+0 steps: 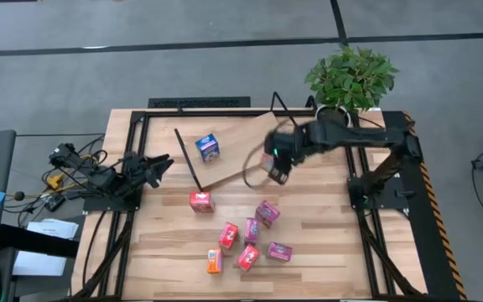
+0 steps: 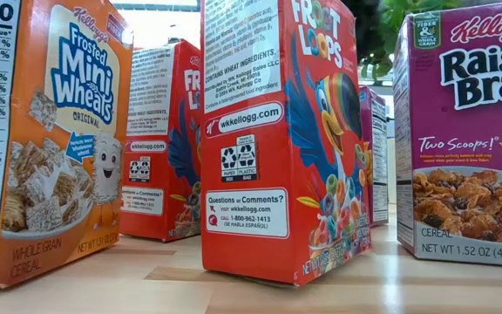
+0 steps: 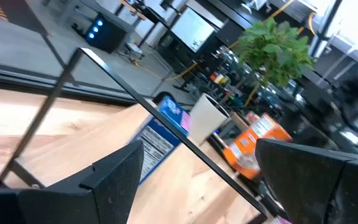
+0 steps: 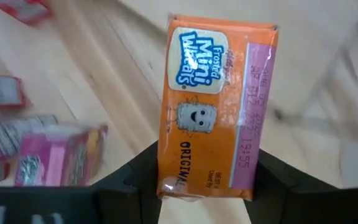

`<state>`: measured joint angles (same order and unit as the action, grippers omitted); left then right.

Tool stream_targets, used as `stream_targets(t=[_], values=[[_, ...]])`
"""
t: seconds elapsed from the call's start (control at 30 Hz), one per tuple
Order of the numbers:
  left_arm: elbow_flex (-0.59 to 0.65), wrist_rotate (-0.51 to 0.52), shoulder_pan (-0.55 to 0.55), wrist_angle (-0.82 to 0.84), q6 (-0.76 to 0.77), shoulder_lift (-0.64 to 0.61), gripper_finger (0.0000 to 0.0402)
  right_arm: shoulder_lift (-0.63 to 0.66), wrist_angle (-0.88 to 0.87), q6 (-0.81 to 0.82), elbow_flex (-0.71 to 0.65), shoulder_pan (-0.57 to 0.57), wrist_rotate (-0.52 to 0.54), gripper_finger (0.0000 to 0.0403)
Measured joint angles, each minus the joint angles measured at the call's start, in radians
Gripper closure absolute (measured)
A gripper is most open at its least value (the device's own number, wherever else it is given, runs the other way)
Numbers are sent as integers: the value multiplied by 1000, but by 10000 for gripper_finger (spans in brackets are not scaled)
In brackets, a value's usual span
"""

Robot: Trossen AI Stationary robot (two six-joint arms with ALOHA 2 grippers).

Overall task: Stack cereal on shelf
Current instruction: Put the right orange cereal box on the shelf

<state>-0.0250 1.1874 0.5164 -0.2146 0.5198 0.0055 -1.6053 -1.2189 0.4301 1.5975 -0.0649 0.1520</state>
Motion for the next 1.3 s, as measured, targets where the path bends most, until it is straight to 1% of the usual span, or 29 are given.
stream_targets(t=[0.1,0.2,0.33,0.5,0.6,0.73,0.9,1.1,1.3], values=[[0,-5,0,0,2,0,101,-29,71,-204,21,-61,-49,196],[0,-2,0,0,16,0,101,-86,100,-405,85,-99,-77,195],[0,-4,0,0,39,0,101,-188,103,-640,214,-130,-96,198],[0,1,0,0,50,0,101,-318,121,-910,382,-141,-221,205],[0,17,0,0,50,0,101,-396,115,-1026,467,-140,-259,208],[0,43,0,0,50,0,101,-489,116,-1124,553,-135,-264,205],[0,44,0,0,50,0,101,-578,117,-1171,631,-131,-274,198],[0,56,0,0,38,0,101,-633,113,-1191,685,-133,-282,203],[0,56,0,6,35,0,101,-642,122,-1191,687,-144,-280,207]])
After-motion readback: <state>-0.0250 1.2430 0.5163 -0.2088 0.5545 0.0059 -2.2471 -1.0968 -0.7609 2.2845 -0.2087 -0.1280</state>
